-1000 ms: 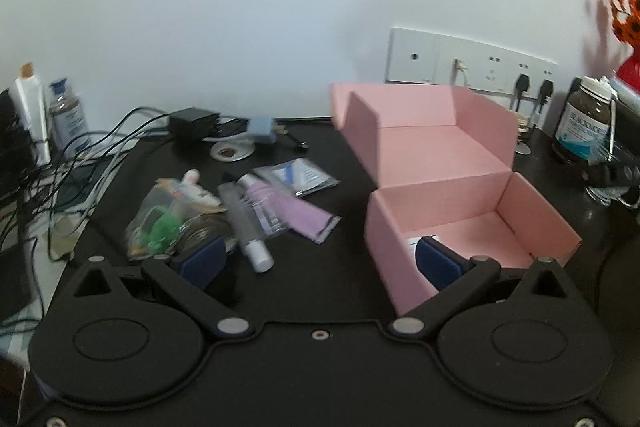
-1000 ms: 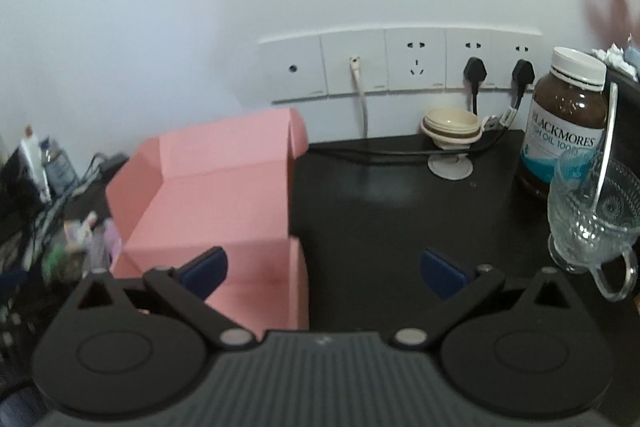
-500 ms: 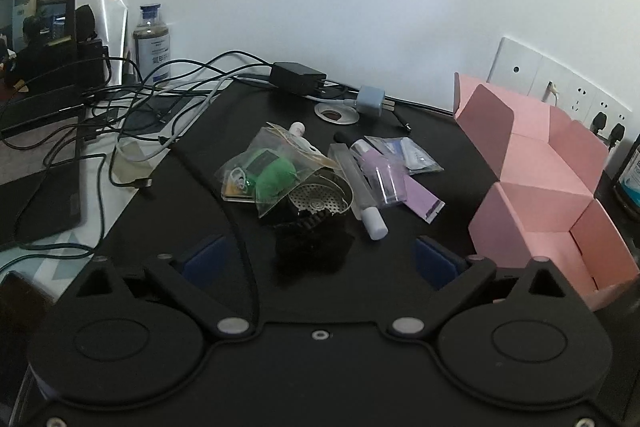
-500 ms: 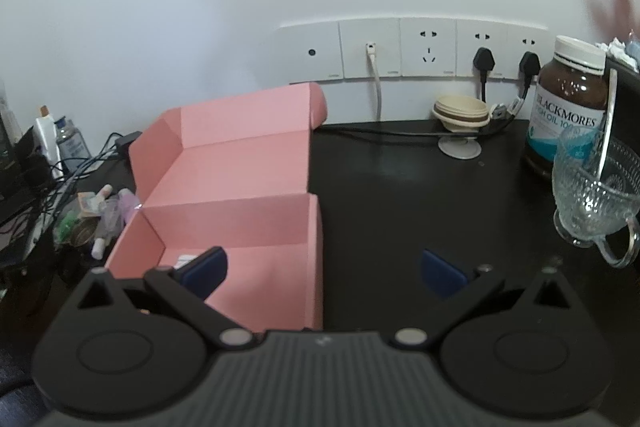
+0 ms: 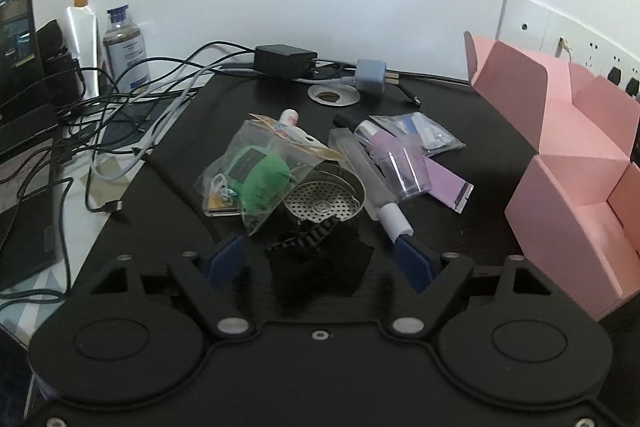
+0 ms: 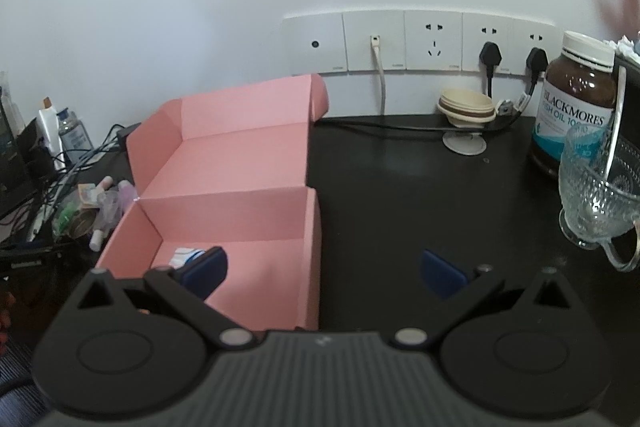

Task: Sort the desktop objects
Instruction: 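Grasp the black bow-shaped hair clip on the desk with the left gripper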

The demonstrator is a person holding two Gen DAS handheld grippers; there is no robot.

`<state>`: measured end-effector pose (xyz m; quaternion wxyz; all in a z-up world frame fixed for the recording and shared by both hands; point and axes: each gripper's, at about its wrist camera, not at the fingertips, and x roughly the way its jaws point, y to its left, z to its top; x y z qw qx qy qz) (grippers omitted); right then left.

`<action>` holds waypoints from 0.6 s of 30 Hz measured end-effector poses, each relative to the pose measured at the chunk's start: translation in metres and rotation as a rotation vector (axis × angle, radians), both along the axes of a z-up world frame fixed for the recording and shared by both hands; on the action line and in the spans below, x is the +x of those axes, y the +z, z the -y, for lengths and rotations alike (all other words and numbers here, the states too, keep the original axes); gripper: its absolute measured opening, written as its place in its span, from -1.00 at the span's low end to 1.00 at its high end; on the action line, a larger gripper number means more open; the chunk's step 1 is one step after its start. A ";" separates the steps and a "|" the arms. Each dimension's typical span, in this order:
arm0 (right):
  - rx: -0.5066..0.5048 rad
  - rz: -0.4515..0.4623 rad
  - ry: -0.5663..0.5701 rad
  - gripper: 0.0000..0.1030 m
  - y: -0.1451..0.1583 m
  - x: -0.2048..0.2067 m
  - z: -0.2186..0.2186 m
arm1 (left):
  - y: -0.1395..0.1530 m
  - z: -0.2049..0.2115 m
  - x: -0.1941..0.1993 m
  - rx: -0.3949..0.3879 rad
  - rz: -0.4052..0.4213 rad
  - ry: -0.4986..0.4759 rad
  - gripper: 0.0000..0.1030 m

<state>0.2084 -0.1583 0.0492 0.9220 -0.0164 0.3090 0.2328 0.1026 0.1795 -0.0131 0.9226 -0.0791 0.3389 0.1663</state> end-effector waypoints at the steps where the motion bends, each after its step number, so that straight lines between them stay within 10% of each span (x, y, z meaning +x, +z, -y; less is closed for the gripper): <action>1: -0.001 -0.002 0.000 0.99 0.000 0.001 0.000 | -0.001 0.001 0.001 0.004 -0.002 -0.003 0.59; 18: -0.010 -0.017 0.002 0.99 -0.003 0.006 -0.006 | -0.005 0.016 0.002 0.056 -0.015 -0.037 -0.10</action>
